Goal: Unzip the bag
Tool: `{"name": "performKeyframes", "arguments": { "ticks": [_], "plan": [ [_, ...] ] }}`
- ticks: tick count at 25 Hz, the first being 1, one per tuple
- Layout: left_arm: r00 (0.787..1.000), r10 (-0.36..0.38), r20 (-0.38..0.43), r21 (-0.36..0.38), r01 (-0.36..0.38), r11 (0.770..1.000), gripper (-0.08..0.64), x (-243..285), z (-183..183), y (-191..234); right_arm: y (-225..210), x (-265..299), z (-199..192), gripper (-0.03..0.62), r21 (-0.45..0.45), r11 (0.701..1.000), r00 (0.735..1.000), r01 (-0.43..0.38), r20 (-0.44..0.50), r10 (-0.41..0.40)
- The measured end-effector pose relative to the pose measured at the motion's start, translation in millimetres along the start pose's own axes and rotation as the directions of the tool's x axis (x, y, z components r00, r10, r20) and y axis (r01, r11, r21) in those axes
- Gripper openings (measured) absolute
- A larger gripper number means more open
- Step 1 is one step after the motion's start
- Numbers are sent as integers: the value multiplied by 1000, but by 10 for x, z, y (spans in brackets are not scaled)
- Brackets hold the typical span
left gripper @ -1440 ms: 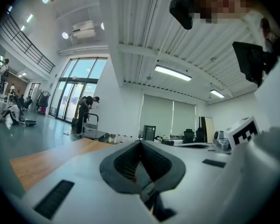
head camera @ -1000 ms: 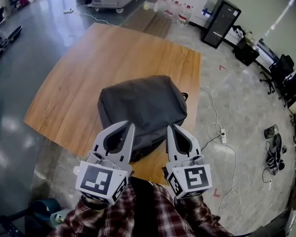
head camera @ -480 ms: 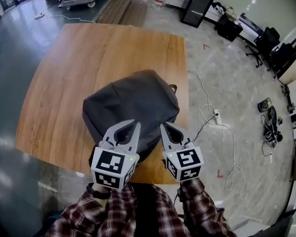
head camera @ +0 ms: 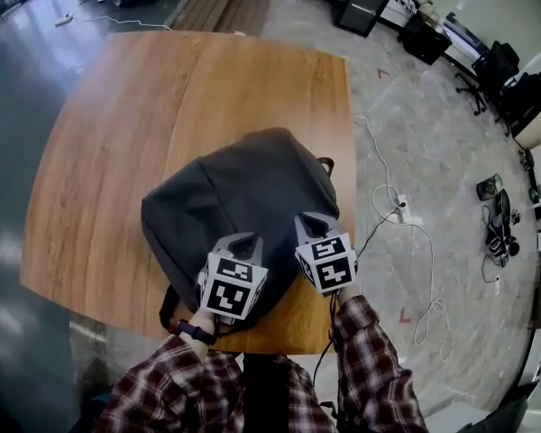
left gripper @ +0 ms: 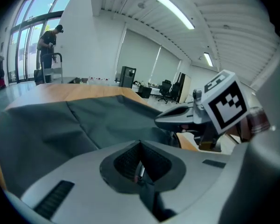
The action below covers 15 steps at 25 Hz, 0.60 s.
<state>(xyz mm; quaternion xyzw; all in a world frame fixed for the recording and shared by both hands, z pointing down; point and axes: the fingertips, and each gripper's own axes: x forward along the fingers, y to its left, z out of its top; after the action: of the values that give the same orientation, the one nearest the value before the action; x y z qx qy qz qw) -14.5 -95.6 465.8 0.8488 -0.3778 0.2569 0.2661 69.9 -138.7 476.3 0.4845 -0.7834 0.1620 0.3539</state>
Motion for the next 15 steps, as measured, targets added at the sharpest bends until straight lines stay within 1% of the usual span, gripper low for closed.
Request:
{"name": "performKeyframes", "arguments": {
  "ticks": [2, 6, 9, 10, 12, 15],
  "plan": [
    [999, 0, -37, 9, 0, 1000, 9, 92, -99, 30, -58, 129, -95, 8, -9, 1000, 999, 4, -46, -4],
    [993, 34, -113, 57, -27, 998, 9, 221, -300, 110, -35, 286, -252, 8, -26, 1000, 992, 1, -123, -4],
    [989, 57, -133, 103, -44, 994, 9, 256, -398, 145, -10, 311, -293, 8, -22, 1000, 987, -9, -158, 5],
    [989, 56, -136, 115, -40, 993, 9, 253, -426, 153, 7, 300, -304, 8, 0, 1000, 986, -23, -164, 22],
    [988, 37, -149, 140, -16, 990, 9, 226, -507, 179, 76, 261, -359, 8, 76, 995, 982, -67, -173, 80],
    [981, -16, -194, 164, 48, 985, 9, 150, -659, 231, 282, 152, -493, 8, 185, 971, 966, -149, -183, 183]
  ]
}}
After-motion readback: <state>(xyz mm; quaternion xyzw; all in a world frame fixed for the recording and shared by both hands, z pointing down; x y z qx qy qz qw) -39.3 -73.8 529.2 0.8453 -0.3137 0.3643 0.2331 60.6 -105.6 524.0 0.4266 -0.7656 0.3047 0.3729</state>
